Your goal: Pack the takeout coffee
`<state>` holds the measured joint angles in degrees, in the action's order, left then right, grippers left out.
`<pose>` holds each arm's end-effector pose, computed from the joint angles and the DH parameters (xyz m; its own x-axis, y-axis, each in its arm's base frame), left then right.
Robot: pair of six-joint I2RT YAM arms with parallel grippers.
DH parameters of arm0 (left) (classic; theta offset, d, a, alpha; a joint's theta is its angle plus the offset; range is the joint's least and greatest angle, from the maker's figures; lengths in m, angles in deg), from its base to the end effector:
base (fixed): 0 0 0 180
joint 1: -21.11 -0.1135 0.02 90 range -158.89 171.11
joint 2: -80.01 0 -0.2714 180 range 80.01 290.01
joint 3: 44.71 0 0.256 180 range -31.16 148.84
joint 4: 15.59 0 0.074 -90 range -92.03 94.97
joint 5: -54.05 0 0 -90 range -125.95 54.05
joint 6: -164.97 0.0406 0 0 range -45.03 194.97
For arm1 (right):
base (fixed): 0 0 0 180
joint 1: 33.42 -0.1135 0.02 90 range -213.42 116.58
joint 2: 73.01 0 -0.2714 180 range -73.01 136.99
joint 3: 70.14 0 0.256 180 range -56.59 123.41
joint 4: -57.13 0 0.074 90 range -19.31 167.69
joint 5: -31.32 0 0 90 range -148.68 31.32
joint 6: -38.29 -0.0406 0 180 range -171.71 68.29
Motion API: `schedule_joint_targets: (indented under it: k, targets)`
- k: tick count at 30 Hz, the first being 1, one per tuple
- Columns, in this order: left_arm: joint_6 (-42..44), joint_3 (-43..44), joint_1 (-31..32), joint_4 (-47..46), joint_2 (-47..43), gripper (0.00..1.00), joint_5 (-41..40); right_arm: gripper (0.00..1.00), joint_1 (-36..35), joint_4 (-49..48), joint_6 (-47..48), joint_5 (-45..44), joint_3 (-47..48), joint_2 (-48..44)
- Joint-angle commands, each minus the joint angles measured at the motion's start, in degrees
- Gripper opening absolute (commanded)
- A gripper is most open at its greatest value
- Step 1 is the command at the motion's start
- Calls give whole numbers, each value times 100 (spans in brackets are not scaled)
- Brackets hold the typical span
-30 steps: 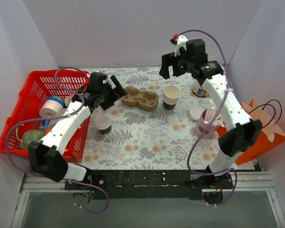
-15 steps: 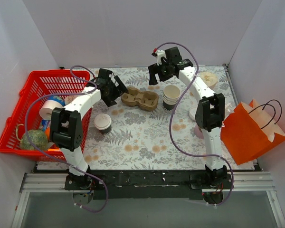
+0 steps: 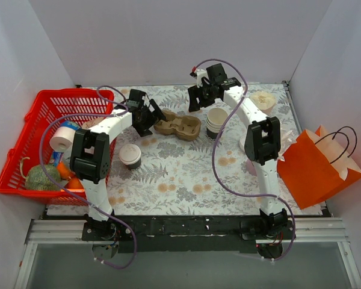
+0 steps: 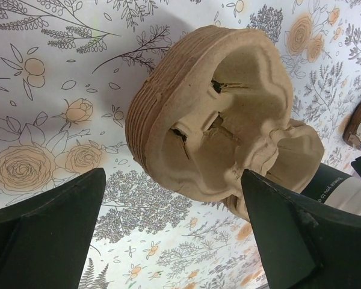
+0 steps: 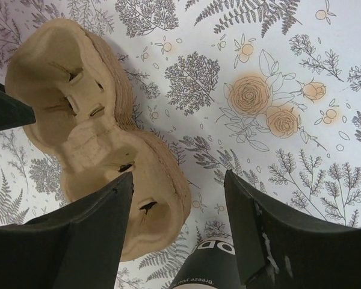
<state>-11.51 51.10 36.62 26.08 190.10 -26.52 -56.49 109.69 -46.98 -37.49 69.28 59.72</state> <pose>0.4079 -0.1201 0.2107 -0.4005 -0.9107 0.1011 -0.7752 0.2780 -0.5672 0.4877 0.2237 0.2624 -0.6089 -0.3429 -0.7153 -0.6493 0.7334 0.2011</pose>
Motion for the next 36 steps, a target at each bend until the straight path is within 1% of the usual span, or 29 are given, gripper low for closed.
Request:
schedule_joint_targets:
  k: [1, 4, 9, 14, 17, 19, 20, 21, 22, 24, 25, 26, 30, 33, 36]
  targets:
    - [87, 194, -74, -105, 22, 98, 190, 69, -83, 151, 334, 79, 202, 236]
    - [61, 168, -65, -149, 75, 98, 269, 66, -101, 256, 589, -36, 246, 315]
    - [61, 194, -65, -184, 119, 98, 331, 64, -198, 441, 1293, -80, 264, 333]
    - [70, 212, -65, -201, 145, 98, 366, 62, -233, 266, 1223, -142, 131, 201]
    - [70, 220, -65, -193, 163, 98, 393, 58, -233, 222, 1127, -106, 123, 113]
    - [78, 220, -65, -201, 163, 98, 410, 52, -233, 239, 1100, -63, 79, 34]
    - [70, 212, -65, -193, 163, 98, 402, 52, -242, 213, 1083, -62, 53, -1]
    - [78, 194, -65, -193, 154, 98, 410, 50, -242, 143, 1056, -45, 0, -79]
    - [70, 203, -65, -193, 171, 98, 419, 43, -242, 99, 1056, -19, -87, -124]
    - [78, 177, -65, -201, 180, 98, 437, 41, -242, 37, 1030, -10, -132, -203]
    - [61, 168, -65, -202, 172, 98, 445, 33, -242, -15, 978, -10, -150, -212]
    - [61, 168, -65, -202, 189, 98, 463, 28, -251, -16, 960, -1, -141, -229]
    - [78, 176, -65, -193, 215, 98, 498, 26, -277, -51, 924, 8, -141, -326]
    - [78, 185, -65, -202, 233, 98, 551, 16, -312, -60, 968, -18, -185, -396]
    - [70, 185, -65, -202, 251, 98, 595, 1, -347, -42, 933, -62, -229, -449]
